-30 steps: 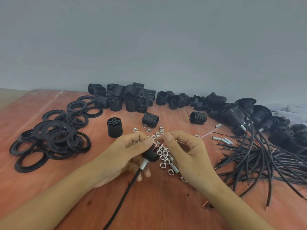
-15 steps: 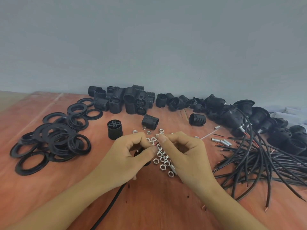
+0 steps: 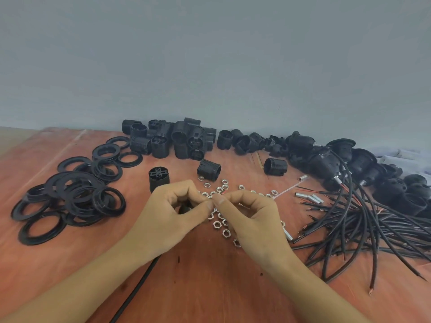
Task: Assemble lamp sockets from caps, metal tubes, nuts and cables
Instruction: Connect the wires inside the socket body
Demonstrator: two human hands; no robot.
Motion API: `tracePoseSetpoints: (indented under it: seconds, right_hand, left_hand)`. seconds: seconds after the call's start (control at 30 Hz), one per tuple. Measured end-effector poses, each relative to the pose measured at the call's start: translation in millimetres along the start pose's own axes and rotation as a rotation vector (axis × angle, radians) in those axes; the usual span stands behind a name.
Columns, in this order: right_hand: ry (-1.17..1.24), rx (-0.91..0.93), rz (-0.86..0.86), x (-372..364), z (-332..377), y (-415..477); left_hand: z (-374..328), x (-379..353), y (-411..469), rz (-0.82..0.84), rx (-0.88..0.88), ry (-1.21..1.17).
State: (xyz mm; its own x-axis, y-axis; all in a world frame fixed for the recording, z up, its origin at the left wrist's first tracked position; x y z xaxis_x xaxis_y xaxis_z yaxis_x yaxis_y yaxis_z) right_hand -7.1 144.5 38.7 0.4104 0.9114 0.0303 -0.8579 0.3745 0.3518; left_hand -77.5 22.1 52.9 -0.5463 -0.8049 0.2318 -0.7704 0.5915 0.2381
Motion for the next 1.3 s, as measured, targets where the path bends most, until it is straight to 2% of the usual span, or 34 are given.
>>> tracePoseSetpoints:
  seconds: [0.17,0.33,0.5,0.63,0.8,0.93,1.03,1.1,1.17,1.23,1.3]
  right_hand:
    - [-0.011,-0.077,0.005,-2,-9,-3]
    - [0.075,-0.152,-0.017,-4,-17,-5]
    - [0.054,-0.055,0.002,-4,-9,-3]
    - [-0.116,0.126,-0.005,5,9,1]
    - [-0.278,0.157,0.119,1,13,39]
    - [-0.923,0.185,0.277,-11,-12,94]
    - [-1.071,0.155,0.386,-24,-38,109]
    - [-1.058,0.193,0.339,-23,-38,111]
    - [-0.937,0.241,0.183,-12,-24,107]
    - [-0.671,0.199,0.015,6,-11,98]
    - [-0.282,0.036,-0.074,20,-9,83]
  left_hand:
    - [-1,-1,-1,-0.010,-0.016,0.083]
    - [9,-1,1,-0.016,0.103,-0.100]
    - [19,1,5,-0.064,0.176,-0.163]
    - [15,3,6,-0.071,0.133,-0.193]
    - [8,12,7,-0.119,0.080,-0.198]
    - [11,17,9,-0.129,0.089,-0.172]
    - [14,19,10,-0.141,0.085,-0.156]
    - [15,21,10,-0.148,0.075,-0.132]
    - [15,22,9,-0.158,0.059,-0.100]
    - [17,24,10,-0.162,0.049,-0.061]
    - [18,24,10,-0.164,0.032,-0.015]
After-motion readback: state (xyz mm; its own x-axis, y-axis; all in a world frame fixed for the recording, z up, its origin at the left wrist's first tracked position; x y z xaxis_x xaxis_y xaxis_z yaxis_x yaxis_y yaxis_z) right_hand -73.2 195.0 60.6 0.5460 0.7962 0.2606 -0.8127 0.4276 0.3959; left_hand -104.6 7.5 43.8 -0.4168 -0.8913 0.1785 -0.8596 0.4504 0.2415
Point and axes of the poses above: each hand's wrist, its own y-axis towards the middle knuckle, its own x-axis out of the back of the hand, z = x × y, the point moved 8 cm from there along y, towards the middle knuckle, and after that the axes turned 9 degrees about x, right-handed, at the moved point
